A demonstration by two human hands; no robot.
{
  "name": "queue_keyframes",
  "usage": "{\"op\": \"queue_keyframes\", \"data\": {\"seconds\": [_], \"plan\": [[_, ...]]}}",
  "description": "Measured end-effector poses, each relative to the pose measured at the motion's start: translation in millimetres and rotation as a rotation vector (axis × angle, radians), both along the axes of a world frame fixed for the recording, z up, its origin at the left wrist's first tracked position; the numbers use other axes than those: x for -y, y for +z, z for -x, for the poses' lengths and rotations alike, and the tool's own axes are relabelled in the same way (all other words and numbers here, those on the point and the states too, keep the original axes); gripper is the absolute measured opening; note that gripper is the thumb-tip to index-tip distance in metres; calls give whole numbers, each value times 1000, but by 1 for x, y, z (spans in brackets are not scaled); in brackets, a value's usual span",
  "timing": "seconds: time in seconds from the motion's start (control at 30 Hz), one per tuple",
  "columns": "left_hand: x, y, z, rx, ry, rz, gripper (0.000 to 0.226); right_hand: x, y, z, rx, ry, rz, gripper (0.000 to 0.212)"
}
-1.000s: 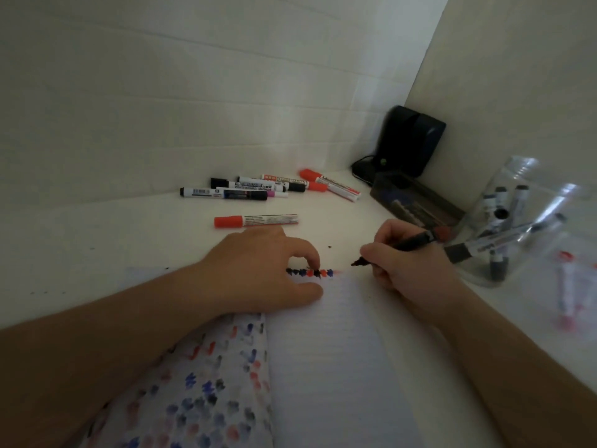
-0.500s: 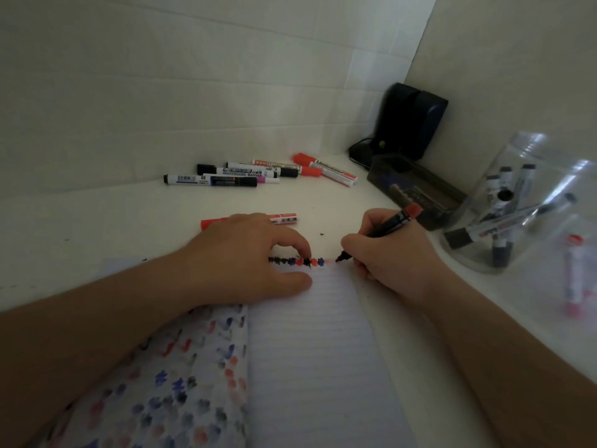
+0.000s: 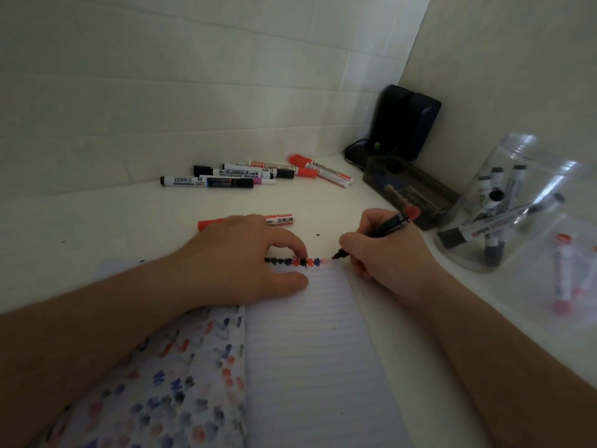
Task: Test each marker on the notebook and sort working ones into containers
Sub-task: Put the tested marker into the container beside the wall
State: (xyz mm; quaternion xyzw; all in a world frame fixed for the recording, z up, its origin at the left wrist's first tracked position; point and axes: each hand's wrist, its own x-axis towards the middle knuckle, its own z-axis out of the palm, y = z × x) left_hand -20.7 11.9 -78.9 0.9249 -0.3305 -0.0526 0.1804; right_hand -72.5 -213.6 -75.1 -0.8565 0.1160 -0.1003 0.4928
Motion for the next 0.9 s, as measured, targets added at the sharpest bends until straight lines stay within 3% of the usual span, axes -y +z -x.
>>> {"op": "queue_keyframes", "data": {"seconds": [0.47,0.57,0.63,0.73,0.83,0.9], "plan": [[-2,-2,2,25,-1,21,50,-1,0,1,-23,29,16,30],[-3,-6,2,82,42,235,47,-1,1,2,110,28,-20,31],[-4,-8,0,127,75,419,42,-1,3,7,214,115,-189,23],[-4,-6,-1,109,62,472,29,-1,4,11,224,276,-558,5],[-5,-7,-3,53,22,426,20,0,6,13,108,353,-809,28],[-5,-7,-3,40,13,421,17,1,6,14,92,375,-828,39]]}}
